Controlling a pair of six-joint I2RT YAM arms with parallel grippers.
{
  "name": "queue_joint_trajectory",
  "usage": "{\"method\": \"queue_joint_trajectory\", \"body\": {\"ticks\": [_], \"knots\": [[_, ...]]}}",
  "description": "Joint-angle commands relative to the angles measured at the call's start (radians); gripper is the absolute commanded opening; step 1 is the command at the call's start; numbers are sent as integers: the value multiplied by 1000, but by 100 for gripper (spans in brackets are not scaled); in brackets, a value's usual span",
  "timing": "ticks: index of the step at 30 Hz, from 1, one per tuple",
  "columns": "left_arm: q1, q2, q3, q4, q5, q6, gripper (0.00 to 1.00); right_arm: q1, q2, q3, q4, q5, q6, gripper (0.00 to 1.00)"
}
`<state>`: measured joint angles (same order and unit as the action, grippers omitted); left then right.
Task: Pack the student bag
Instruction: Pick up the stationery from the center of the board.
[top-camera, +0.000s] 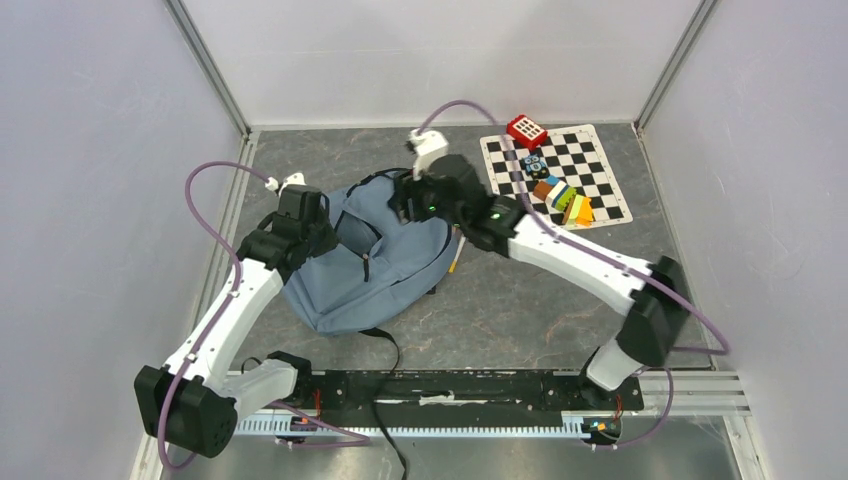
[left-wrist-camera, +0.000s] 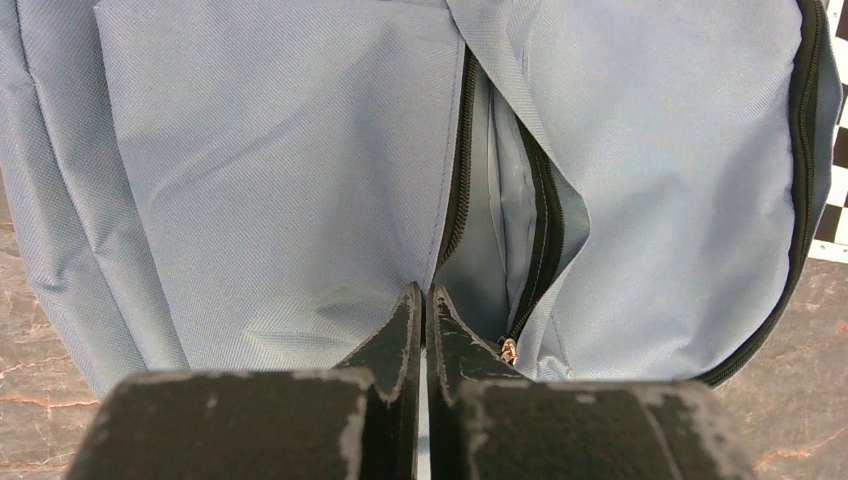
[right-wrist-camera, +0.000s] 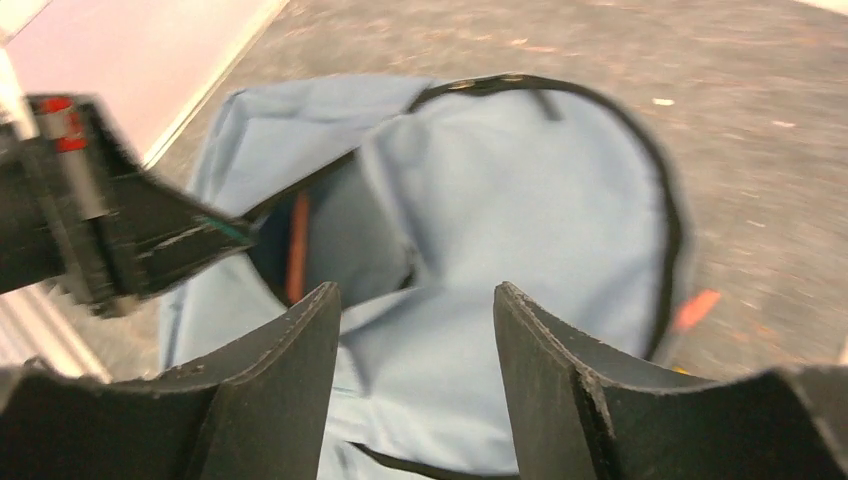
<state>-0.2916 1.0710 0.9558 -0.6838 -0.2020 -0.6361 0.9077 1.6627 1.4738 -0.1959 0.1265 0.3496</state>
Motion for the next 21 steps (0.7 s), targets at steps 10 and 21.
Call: {"method": "queue_joint_trajectory", "body": {"ticks": [10,21], "knots": [[9,-77,-44,2,-21,-21,2,-339,-74,-351,-30,61,202,64],[9,-118,-90,-8,-8,-52,2,-336,212,-156,-153,22,218,63]]}}
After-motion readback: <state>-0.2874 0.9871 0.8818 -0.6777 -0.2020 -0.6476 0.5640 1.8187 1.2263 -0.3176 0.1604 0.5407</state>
